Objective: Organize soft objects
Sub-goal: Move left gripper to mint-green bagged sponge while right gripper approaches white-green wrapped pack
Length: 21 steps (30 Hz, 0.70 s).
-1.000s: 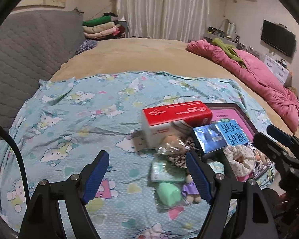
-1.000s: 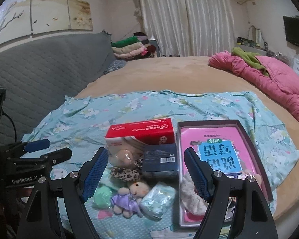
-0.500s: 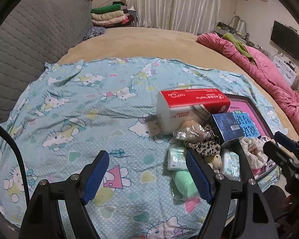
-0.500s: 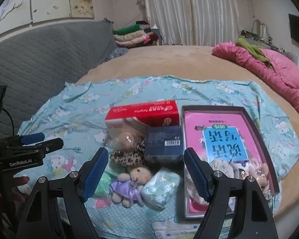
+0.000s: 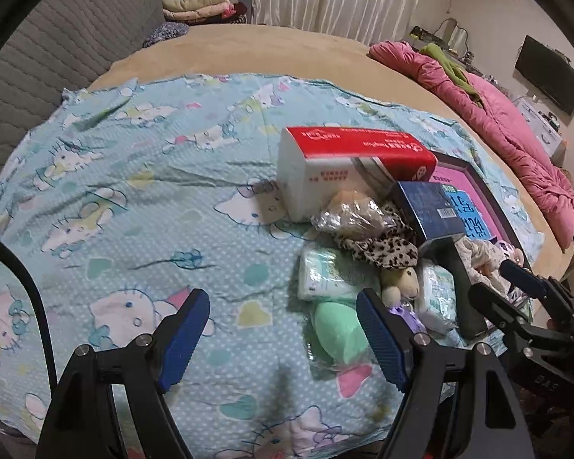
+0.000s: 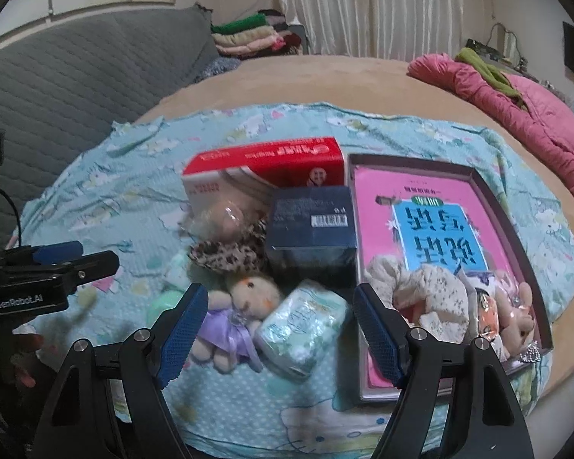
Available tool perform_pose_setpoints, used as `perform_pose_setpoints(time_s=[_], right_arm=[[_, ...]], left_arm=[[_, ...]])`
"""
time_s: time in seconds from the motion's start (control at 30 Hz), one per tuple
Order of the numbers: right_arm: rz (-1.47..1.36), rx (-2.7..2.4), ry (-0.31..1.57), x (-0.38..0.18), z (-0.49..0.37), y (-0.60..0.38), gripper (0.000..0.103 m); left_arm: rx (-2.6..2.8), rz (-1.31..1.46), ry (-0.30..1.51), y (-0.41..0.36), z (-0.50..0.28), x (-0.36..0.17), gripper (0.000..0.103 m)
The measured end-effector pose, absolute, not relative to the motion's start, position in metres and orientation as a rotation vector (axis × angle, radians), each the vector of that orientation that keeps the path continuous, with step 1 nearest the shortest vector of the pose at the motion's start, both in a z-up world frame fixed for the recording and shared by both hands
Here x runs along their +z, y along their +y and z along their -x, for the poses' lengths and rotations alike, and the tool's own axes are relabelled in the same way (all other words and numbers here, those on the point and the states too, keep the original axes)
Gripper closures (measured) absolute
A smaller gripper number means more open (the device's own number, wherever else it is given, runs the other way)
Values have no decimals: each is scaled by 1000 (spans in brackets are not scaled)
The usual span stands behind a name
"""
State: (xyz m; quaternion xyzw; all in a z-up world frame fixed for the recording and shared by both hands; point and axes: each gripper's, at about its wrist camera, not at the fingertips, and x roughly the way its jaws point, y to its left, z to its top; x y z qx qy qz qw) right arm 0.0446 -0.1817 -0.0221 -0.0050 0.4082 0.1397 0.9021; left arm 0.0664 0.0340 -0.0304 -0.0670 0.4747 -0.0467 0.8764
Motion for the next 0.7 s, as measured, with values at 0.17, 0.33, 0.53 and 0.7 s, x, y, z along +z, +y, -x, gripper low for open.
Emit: perform_pose_setpoints(time_s=[0.17, 0.33, 0.53, 0.7], right_arm=[[10, 288, 877, -32, -48, -183, 24], [8, 288, 877, -34, -50, -183, 24], [10, 292, 899, -40, -53, -183, 24], [36, 289, 931, -47, -55, -181, 24]], left_arm=[[-121, 140, 1020, 26, -68, -42, 24], [-139, 144, 1045, 18, -71, -51, 24], [-146, 157, 1078, 15, -75, -63, 24], [-146, 195, 1106, 17, -82, -73, 24]])
